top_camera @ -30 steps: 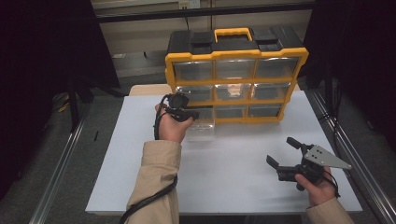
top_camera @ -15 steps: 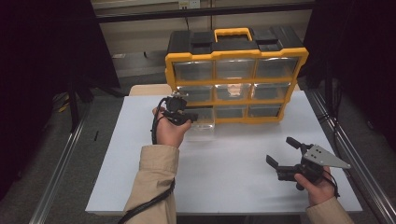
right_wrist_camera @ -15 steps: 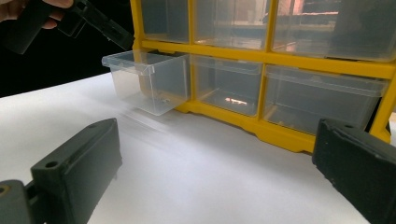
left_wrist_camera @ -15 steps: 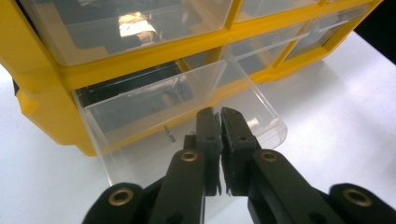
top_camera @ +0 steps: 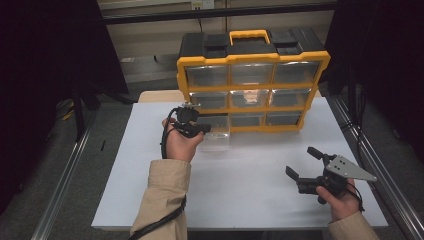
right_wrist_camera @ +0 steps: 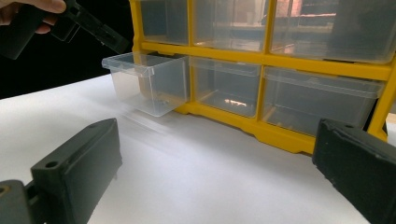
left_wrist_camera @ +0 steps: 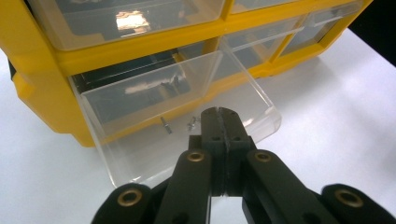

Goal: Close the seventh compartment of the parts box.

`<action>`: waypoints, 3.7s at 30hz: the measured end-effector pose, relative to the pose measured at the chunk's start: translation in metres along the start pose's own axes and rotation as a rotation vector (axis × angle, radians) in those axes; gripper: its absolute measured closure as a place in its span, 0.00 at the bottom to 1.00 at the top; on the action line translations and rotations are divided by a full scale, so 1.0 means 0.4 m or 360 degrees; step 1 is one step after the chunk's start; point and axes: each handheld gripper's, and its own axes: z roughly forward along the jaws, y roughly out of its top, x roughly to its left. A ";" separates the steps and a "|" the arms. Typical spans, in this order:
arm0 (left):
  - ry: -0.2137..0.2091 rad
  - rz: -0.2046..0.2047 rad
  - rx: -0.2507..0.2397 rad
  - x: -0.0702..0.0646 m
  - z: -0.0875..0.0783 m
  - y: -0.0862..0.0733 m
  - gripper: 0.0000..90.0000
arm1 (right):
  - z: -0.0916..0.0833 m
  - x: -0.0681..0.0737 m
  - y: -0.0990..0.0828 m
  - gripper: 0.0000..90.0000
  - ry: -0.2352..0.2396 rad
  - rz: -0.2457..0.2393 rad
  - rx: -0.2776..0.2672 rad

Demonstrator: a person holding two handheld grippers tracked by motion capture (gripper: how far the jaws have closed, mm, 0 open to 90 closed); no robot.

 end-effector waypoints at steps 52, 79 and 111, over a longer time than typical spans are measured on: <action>0.0057 -0.0024 -0.0064 -0.018 0.022 -0.080 1.00 | -0.003 0.001 -0.001 0.01 -0.0018 0.0006 0.0004; 0.0059 -0.0042 -0.0118 -0.037 0.055 -0.076 1.00 | -0.010 -0.001 -0.003 0.01 -0.0018 -0.0003 0.0008; 0.0085 -0.0032 -0.0159 -0.043 0.080 -0.059 1.00 | -0.014 -0.002 -0.003 0.01 -0.0023 0.0005 -0.0003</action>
